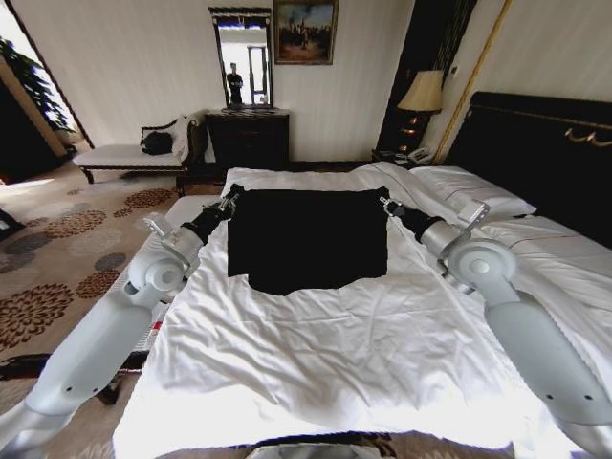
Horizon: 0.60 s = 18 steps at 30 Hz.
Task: Fold the clothes on the bed.
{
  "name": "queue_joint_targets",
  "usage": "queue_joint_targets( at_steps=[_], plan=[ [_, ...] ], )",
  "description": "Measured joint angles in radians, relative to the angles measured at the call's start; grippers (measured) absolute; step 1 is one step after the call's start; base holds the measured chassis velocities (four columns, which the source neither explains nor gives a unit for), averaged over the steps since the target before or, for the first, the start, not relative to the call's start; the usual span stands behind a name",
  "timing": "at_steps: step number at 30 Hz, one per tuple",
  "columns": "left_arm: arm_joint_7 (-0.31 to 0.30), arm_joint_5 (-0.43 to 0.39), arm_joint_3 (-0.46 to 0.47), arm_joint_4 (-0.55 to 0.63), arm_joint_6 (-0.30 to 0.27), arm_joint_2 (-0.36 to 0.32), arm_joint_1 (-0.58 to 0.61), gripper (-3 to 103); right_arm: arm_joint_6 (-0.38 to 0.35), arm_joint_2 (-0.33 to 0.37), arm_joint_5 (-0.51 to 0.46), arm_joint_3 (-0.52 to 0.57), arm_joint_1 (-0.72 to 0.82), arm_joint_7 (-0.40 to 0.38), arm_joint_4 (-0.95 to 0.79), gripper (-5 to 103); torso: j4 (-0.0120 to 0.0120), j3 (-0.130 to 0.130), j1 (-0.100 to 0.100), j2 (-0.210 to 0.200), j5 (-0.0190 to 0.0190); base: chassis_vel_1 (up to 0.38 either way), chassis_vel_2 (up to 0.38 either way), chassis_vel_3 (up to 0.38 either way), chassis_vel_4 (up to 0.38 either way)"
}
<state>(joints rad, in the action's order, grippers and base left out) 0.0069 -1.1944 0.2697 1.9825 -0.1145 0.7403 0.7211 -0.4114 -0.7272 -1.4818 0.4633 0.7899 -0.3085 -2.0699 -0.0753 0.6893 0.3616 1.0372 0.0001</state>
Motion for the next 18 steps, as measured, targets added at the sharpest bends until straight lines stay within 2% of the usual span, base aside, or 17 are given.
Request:
queue_joint_targets(
  at_steps=[2, 6, 7, 8, 11, 12, 15, 18],
  plan=[
    [0.0, -0.003, 0.014, 0.011, -0.003, -0.004, 0.017, 2, -0.003, 0.007, -0.002, 0.013, 0.019, -0.006, -0.018, 1, -0.0002, 0.0, 0.0, 0.0, 0.0001, 0.0, 0.0, 0.0, 0.0],
    [0.0, 0.007, 0.098, 0.067, -0.012, -0.02, 0.139, 2, -0.028, 0.022, -0.021, 0.087, 0.14, -0.062, -0.131, 1, -0.0011, 0.0, 0.0, 0.0, 0.0004, 0.0, 0.0, 0.0, 0.0],
    [0.0, 0.009, 0.125, 0.091, -0.014, -0.024, 0.189, 2, -0.034, 0.022, -0.024, 0.107, 0.17, -0.073, -0.158, 1, -0.0005, 0.0, 0.0, 0.0, -0.0002, 0.0, 0.0, 0.0, 0.0],
    [0.0, 0.009, 0.125, 0.091, -0.014, -0.024, 0.189, 2, -0.034, 0.022, -0.024, 0.107, 0.17, -0.073, -0.158, 1, -0.0005, 0.0, 0.0, 0.0, -0.0002, 0.0, 0.0, 0.0, 0.0],
    [0.0, 0.022, 0.229, 0.179, -0.019, -0.029, 0.349, 2, -0.052, 0.012, -0.03, 0.173, 0.264, -0.098, -0.227, 1, 0.0003, 0.0, 0.0, 0.0, -0.0003, 0.0, 0.0, 0.0, 0.0],
    [0.0, 0.022, 0.229, 0.179, -0.019, -0.029, 0.349, 2, -0.052, 0.012, -0.03, 0.173, 0.264, -0.098, -0.227, 1, 0.0003, 0.0, 0.0, 0.0, -0.0003, 0.0, 0.0, 0.0, 0.0],
    [0.0, 0.021, 0.316, 0.261, -0.026, -0.022, 0.48, 2, -0.071, -0.003, -0.039, 0.219, 0.341, -0.125, -0.287, 1, -0.0003, 0.0, 0.0, 0.0, 0.0001, 0.0, 0.0, 0.0, 0.0],
    [0.0, 0.021, 0.338, 0.29, -0.034, -0.015, 0.533, 2, -0.086, -0.015, -0.049, 0.23, 0.377, -0.141, -0.319, 1, -0.0002, 0.0, 0.0, 0.0, 0.0001, 0.0, 0.0, 0.0, 0.0]
  ],
)
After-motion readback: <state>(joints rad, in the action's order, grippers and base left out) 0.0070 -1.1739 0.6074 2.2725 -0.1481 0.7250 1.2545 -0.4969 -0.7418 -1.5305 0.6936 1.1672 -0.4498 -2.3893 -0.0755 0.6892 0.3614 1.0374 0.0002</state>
